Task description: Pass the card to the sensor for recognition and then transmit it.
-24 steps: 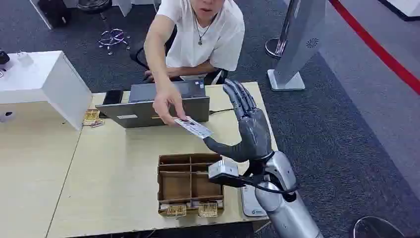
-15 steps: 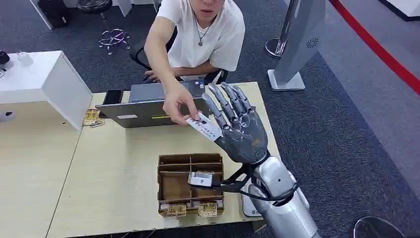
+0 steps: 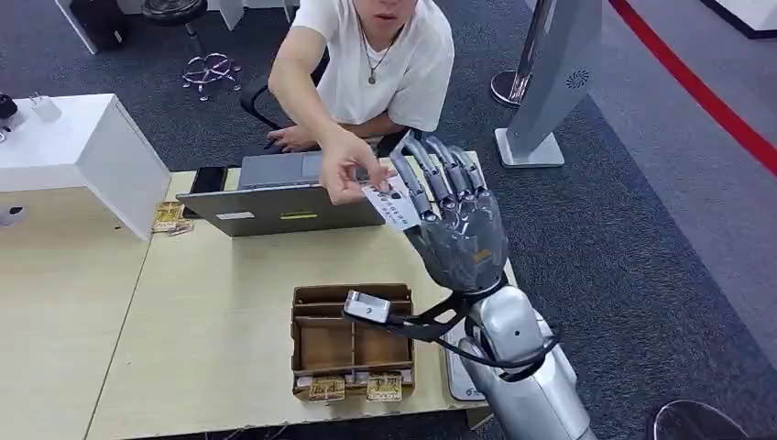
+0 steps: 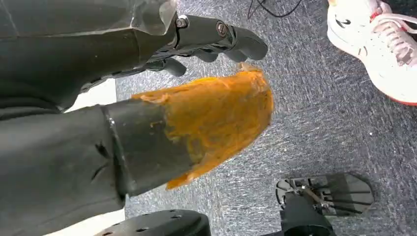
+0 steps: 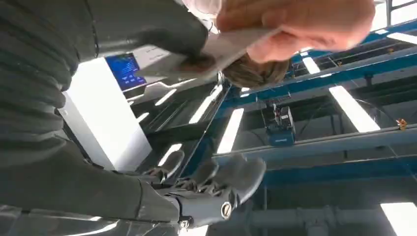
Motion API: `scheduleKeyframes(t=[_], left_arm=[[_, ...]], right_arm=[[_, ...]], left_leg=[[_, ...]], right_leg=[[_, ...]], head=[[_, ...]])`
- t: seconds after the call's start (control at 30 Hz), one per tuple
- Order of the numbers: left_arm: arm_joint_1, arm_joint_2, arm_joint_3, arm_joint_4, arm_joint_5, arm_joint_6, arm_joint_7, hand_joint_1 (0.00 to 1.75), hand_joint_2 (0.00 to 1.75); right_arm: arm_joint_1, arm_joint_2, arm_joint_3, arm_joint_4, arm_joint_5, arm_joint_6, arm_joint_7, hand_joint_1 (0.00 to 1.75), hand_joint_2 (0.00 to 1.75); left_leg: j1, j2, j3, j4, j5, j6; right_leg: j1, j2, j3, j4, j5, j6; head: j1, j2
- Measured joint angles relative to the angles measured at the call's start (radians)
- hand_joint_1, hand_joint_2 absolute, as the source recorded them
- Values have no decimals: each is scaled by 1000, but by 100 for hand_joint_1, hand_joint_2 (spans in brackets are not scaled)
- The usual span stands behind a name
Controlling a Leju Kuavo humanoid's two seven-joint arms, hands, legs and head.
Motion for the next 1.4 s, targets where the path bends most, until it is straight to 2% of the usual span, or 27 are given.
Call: scheduleKeyframes(t=[0.27,0.77,0.83,0.87,1.03,1.13,1.4], left_arm=[[-4,1,-16,0,-19,-17,2,0,0],[-6,1,-31,0,-31,-25,10,0,0],[-6,2,-36,0,-42,-32,10,0,0],[-7,2,-37,0,-53,-40,10,0,0],[-8,5,-40,0,-65,-51,10,0,0],[-8,5,-41,0,-70,-57,9,0,0],[-8,8,-41,0,-79,-59,3,0,0]], right_arm=[[-4,-12,21,0,-2,0,29,175,175],[-6,-23,33,-6,-18,-2,42,175,175],[-2,-24,33,-6,-64,-2,4,175,175],[7,-22,20,-5,-114,-2,-61,175,175],[29,-6,-23,11,-186,-2,-141,175,175],[42,5,-49,28,-223,-2,-161,175,175],[67,9,-87,70,-283,-2,-160,175,175]], left_leg=[[0,0,0,0,0,0],[0,0,0,0,0,0],[0,0,0,0,0,0],[0,0,0,0,0,0],[0,0,0,0,0,0],[0,0,0,0,0,0],[0,0,0,0,0,0]], right_leg=[[0,0,0,0,0,0],[0,0,0,0,0,0],[0,0,0,0,0,0],[0,0,0,0,0,0],[0,0,0,0,0,0],[0,0,0,0,0,0],[0,0,0,0,0,0]], head=[[0,0],[0,0],[0,0],[0,0],[0,0],[0,0],[0,0]])
